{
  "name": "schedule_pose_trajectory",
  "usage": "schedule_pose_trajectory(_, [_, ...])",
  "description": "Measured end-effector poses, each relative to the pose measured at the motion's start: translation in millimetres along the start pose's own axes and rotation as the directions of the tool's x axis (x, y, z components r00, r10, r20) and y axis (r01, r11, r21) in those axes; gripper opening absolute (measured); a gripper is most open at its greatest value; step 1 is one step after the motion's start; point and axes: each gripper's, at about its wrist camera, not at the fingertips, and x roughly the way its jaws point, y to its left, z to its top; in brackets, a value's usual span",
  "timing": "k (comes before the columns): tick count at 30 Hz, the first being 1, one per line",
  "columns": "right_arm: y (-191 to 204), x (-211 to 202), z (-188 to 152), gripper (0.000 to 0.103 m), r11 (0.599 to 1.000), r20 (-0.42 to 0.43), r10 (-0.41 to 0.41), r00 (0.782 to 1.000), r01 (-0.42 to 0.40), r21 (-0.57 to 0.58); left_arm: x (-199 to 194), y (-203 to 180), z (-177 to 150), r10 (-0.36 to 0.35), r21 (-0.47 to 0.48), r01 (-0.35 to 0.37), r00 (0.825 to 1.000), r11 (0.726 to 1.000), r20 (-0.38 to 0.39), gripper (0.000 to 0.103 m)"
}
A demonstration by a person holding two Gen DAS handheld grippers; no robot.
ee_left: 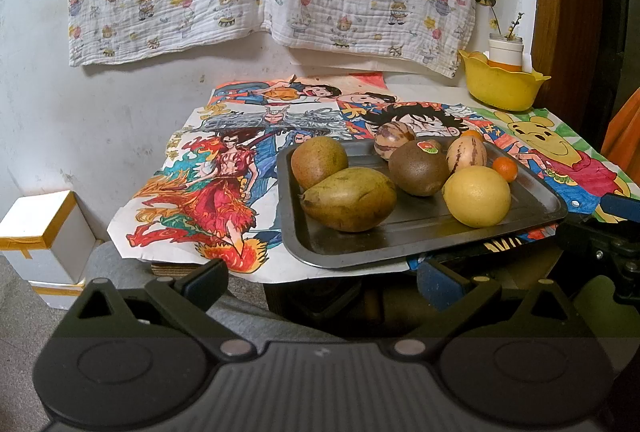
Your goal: Organize fruits
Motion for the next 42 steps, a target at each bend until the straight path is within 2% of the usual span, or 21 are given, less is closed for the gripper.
schedule_pose_trajectory(42, [-0.9,-3.6,6.4,0.102,0.999,0.044,-0.007,0.999,0.009,-0.042,0.6,-0.9,0.2,-0.001,-0.008,0.001,1.000,1.000,-0.006,0.102])
